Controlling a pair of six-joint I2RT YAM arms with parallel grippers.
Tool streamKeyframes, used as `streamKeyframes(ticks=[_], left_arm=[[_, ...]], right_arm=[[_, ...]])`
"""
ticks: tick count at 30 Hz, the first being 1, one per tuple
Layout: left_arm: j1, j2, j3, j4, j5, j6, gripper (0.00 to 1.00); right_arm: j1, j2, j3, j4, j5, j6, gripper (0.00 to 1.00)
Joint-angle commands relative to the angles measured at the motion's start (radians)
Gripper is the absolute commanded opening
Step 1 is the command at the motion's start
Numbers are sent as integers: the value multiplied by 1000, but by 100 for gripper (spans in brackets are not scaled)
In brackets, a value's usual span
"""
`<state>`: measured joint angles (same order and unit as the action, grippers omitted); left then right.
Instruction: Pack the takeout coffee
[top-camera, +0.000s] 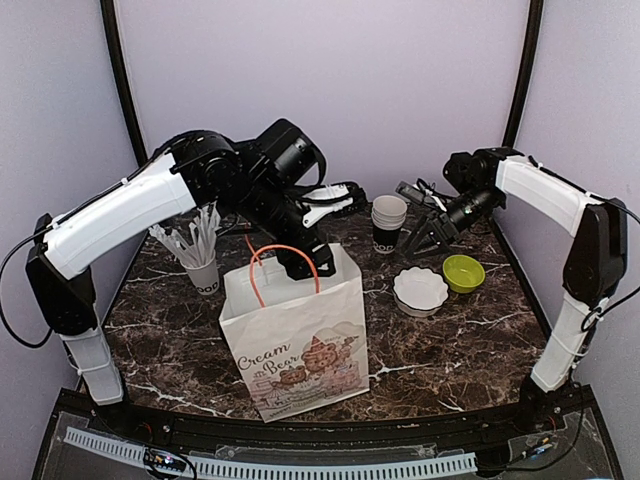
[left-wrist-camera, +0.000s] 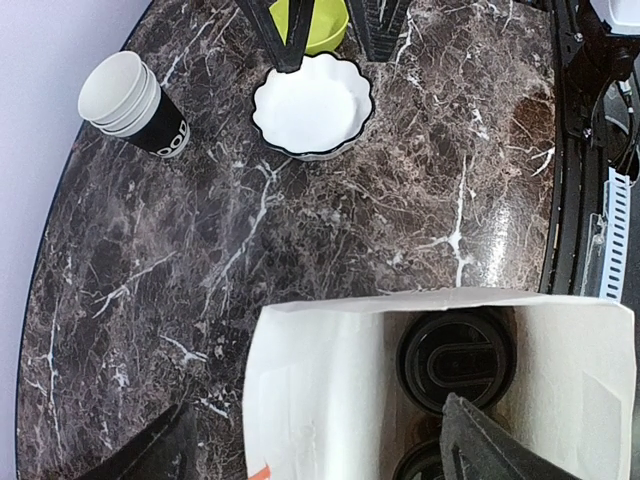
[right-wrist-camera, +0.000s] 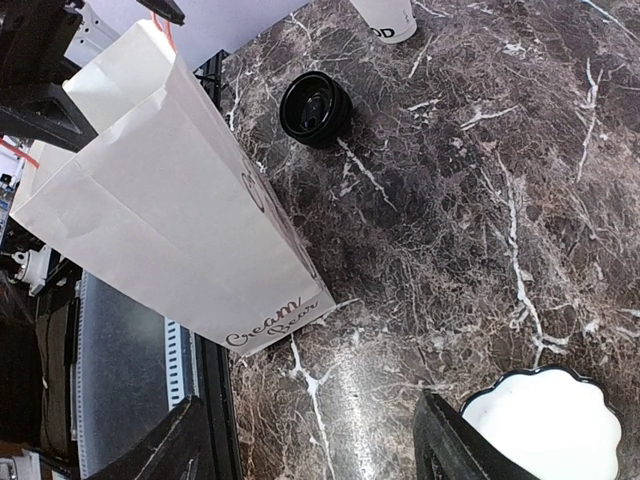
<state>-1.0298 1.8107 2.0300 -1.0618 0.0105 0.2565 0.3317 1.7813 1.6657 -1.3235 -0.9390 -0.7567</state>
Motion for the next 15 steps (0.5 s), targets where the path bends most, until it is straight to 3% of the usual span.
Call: streamKeyframes(ticks=[1, 11, 15], left_arm=[[-11, -87, 18, 28, -30, -15, 84], [-58, -151, 83, 58, 23, -28, 78], [-68, -188, 85, 76, 32, -24, 78]], right_arm=[[-5, -57, -24, 20, 10, 8, 70], [-5, -85, -12, 21, 27, 20, 70], [-1, -87, 81, -29, -4, -2, 70]])
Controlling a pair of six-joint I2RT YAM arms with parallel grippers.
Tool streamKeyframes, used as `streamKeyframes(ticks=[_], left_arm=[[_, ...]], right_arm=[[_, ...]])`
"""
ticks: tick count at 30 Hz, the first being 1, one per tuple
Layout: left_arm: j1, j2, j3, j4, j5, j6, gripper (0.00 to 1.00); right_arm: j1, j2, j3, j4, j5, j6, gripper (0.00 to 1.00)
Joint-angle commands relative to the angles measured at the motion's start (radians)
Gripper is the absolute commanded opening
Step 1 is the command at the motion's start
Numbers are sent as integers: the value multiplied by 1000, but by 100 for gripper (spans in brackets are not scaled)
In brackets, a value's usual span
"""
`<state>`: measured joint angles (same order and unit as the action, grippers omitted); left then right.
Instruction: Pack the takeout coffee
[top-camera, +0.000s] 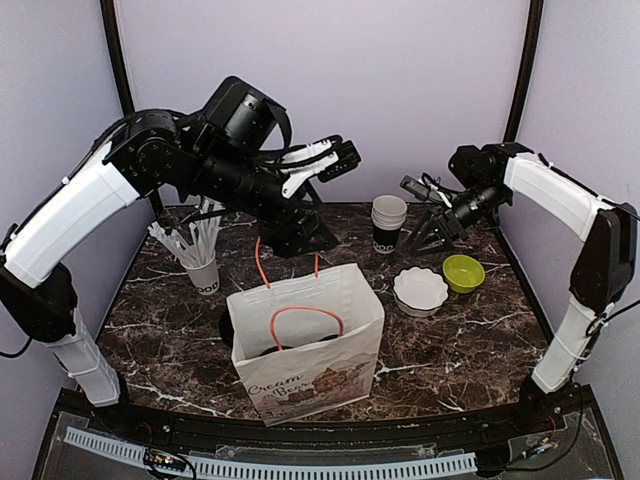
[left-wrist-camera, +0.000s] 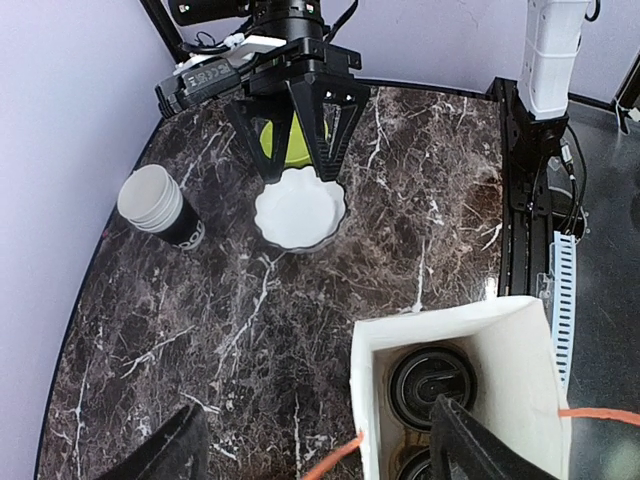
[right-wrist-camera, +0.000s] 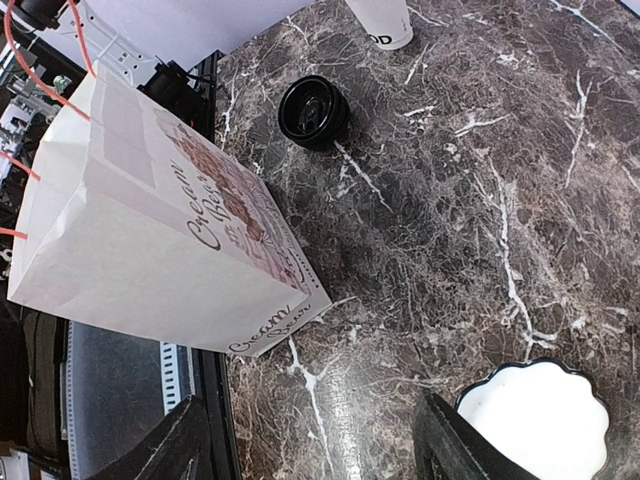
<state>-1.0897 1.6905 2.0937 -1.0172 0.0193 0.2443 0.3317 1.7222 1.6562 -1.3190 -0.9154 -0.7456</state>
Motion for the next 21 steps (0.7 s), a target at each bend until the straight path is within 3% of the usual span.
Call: streamKeyframes(ticks=[1, 4, 6, 10, 11, 13, 18, 21], left_arm=[[-10, -75, 29, 35, 31, -13, 78], [-15, -126, 33, 79, 8, -34, 79], [-15, -173, 17, 126, -86, -67, 82], [-12, -267, -33, 157, -412, -152, 86], [-9, -277, -39, 123, -550, -198, 86], [30, -318, -54, 43, -642, -300, 83], [182, -428, -251, -31, -661, -469, 78], [235, -475, -333, -34, -666, -492, 78]], right_arm=[[6, -29, 125, -43, -43, -15, 70], [67, -24, 229, -42, -63, -7, 70], [145, -11, 297, -27, -48, 10, 70], [316, 34, 403, 45, 28, 95, 72], [355, 50, 426, 66, 56, 123, 72], [422, 85, 462, 116, 99, 199, 73], [502, 184, 557, 131, 82, 252, 71], [533, 221, 589, 125, 80, 260, 64]])
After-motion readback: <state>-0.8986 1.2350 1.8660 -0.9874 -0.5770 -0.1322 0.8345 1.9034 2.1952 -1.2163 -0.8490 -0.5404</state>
